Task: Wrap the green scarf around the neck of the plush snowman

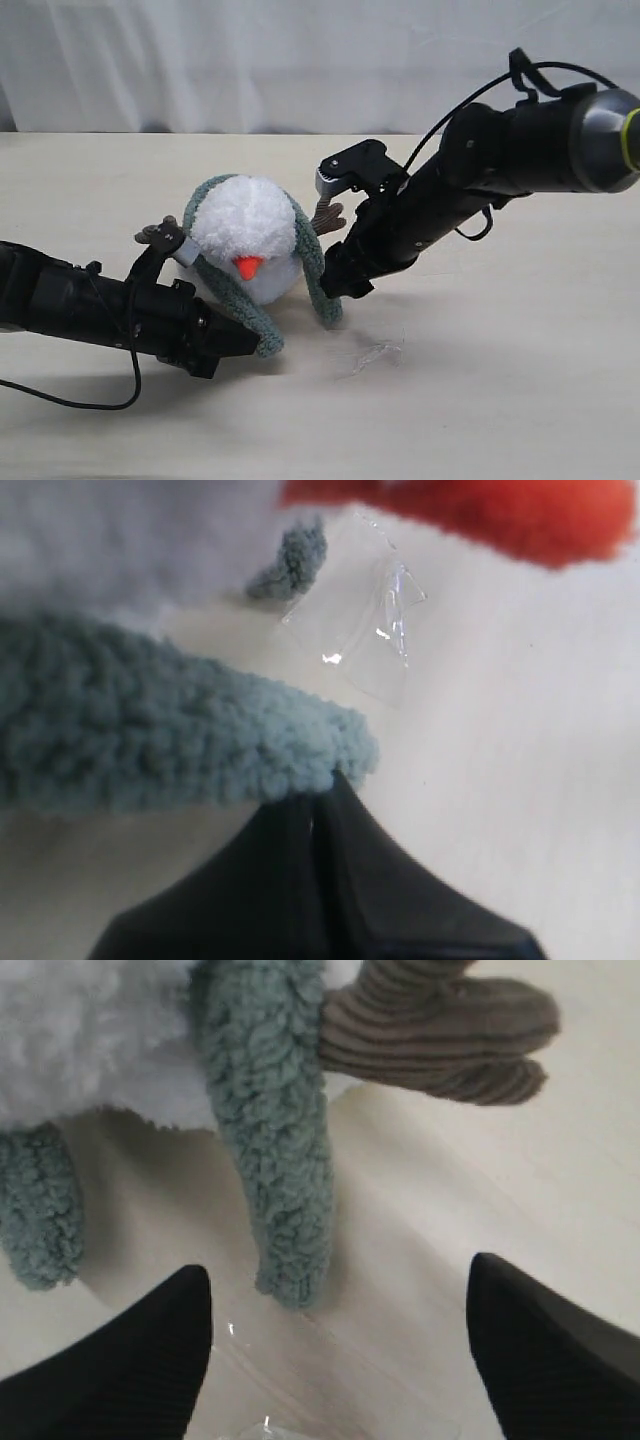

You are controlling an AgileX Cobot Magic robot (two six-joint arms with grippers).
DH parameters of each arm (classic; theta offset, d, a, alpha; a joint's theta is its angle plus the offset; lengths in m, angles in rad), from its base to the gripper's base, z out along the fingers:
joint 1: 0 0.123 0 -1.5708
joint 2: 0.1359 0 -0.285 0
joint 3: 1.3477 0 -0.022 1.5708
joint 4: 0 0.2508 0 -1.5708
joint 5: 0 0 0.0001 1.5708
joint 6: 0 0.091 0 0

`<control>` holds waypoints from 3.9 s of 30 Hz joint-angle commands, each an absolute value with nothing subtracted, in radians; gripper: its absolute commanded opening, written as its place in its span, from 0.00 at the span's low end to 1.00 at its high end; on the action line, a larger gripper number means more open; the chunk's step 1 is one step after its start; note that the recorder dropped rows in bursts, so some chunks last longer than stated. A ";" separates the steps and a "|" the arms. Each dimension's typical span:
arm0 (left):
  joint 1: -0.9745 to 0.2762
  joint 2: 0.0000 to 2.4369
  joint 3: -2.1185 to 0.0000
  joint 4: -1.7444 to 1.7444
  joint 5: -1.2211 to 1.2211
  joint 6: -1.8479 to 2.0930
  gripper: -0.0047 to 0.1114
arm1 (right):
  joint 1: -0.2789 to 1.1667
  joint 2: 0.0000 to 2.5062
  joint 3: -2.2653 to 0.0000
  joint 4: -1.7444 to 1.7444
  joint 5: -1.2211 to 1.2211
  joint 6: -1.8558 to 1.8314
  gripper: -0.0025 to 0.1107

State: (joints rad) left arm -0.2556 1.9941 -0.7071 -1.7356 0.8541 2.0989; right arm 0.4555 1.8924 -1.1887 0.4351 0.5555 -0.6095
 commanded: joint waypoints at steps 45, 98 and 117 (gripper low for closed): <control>-0.257 1.996 -0.723 -1.744 0.860 2.087 0.04 | 0.457 1.979 -1.185 1.222 0.894 -0.978 0.06; -0.255 1.996 -0.723 -1.512 1.102 1.856 0.53 | 0.455 2.065 -1.185 1.283 0.861 -0.994 0.41; -0.255 1.798 -0.723 -1.398 0.905 1.768 0.48 | 0.455 2.063 -1.224 1.062 0.832 -0.887 0.69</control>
State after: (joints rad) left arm -0.2556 1.8241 -0.7207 -1.3963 0.9341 1.7802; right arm 0.4600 2.0653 -1.1998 1.1418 0.8422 -0.9182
